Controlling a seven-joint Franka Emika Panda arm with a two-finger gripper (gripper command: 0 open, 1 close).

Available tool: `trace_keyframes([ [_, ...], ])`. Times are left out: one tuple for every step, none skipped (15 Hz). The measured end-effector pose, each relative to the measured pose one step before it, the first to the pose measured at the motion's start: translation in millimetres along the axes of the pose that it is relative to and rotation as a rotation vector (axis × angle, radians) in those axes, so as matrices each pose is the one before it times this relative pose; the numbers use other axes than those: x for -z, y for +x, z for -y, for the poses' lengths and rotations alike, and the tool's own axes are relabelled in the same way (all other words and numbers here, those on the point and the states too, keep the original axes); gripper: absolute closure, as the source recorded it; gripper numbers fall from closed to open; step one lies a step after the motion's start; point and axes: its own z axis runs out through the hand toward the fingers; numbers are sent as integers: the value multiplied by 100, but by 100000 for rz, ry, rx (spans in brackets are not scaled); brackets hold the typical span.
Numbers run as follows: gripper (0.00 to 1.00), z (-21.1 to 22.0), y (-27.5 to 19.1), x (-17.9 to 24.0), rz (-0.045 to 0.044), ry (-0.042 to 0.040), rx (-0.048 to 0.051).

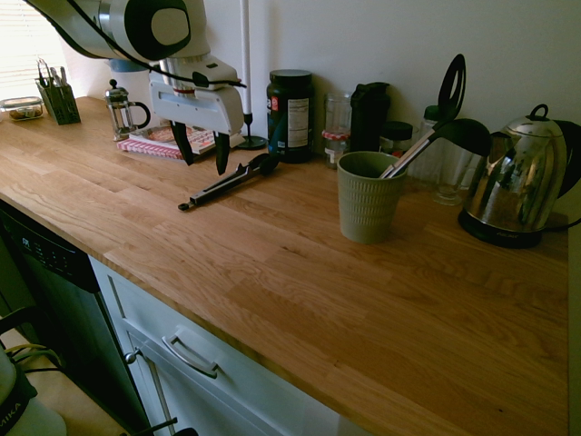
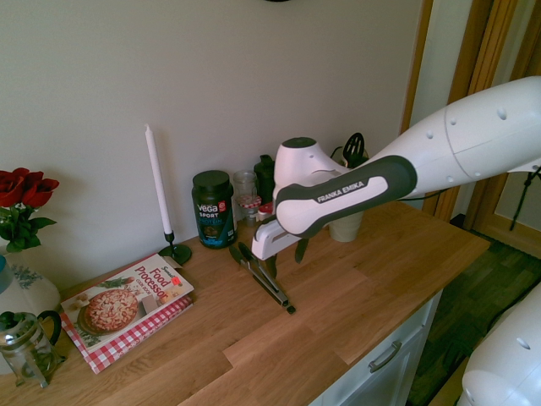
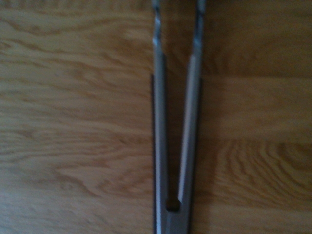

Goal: Put the tongs back in the holder

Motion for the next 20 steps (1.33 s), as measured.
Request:
trace_keyframes([
  [0,1700,-5,-683,-711,-149,1160],
  [0,1575,317,-958,-1256,-701,821],
  [0,1279,416,-925,-1159,-1046,358],
  [0,1140,448,-965,-492,-206,228],
  [0,1047,367,-1029,120,284,512],
  [0,857,269,-928,630,187,442],
  [0,755,337,-754,638,-53,165],
  [0,629,446,-559,317,17,-74],
  [0,401,466,-425,-129,-199,-53],
  [0,195,509,-306,-453,-318,-150],
  [100,45,398,-330,-144,-374,-333],
  [100,-22,222,-319,-28,-295,-278],
  [100,85,69,-238,-118,94,289],
  [100,152,-104,-164,-148,38,608],
  [100,206,-209,-172,-117,265,650],
  [100,212,-164,2,-220,453,554],
  [100,178,-3,172,-358,359,349],
  [100,131,69,177,-328,254,140],
  [100,94,103,152,-205,101,74],
  [100,85,69,61,-126,-117,204],
])
